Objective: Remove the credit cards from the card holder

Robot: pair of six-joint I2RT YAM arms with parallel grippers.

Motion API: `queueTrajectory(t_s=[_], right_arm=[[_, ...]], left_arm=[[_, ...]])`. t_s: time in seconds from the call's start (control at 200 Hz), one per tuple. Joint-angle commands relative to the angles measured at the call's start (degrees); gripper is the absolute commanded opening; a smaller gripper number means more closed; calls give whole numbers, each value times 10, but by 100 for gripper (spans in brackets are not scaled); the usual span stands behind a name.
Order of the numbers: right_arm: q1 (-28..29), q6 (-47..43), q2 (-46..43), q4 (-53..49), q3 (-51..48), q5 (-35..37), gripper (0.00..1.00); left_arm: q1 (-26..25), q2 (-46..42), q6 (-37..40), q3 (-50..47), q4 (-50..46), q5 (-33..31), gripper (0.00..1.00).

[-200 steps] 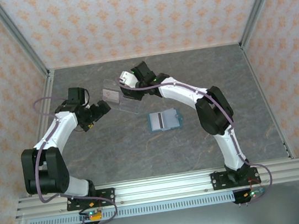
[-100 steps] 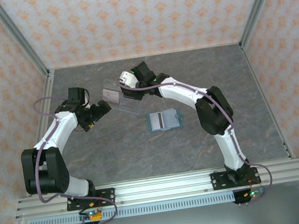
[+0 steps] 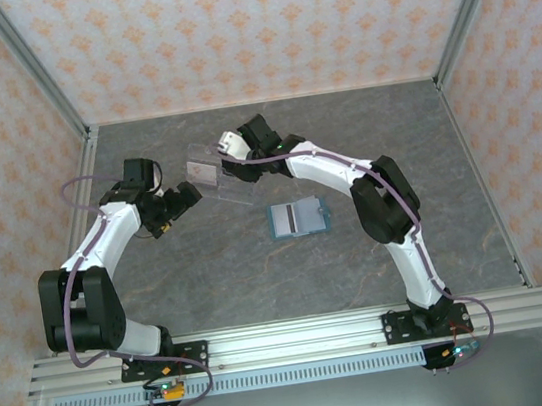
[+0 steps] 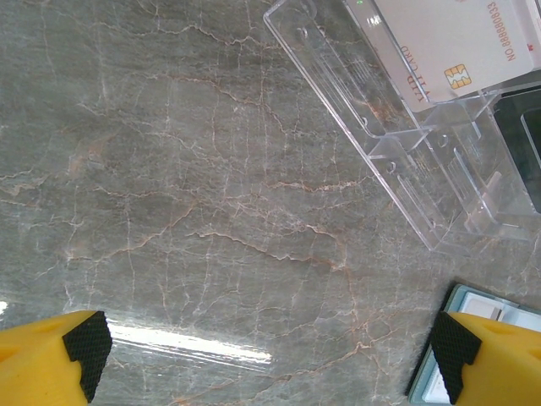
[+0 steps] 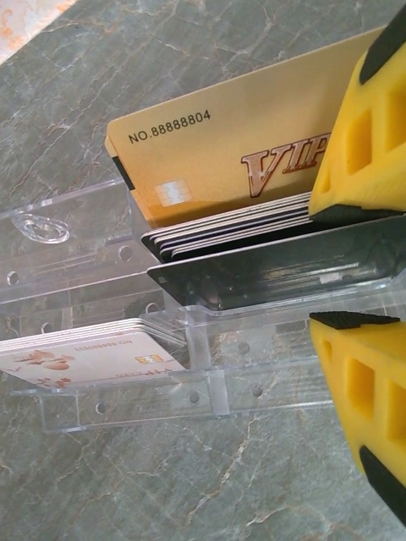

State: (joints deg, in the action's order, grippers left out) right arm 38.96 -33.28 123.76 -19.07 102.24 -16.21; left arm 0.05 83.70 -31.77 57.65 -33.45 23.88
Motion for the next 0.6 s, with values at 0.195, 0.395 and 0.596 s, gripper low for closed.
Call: queueTrajectory(t_s=[0.195,0.395,0.596], right_arm=[[0,156,-134,-15,-48,5,49],[-1,367,-226,-36,-153,46,54],[-14,529,-272,-57,-269,21,56]], left_arm=[[3,-2,8,-7,13,17,100],[-17,-4,1,-7,17,18,100],[-80,5,-8,-2,25,-1,100]])
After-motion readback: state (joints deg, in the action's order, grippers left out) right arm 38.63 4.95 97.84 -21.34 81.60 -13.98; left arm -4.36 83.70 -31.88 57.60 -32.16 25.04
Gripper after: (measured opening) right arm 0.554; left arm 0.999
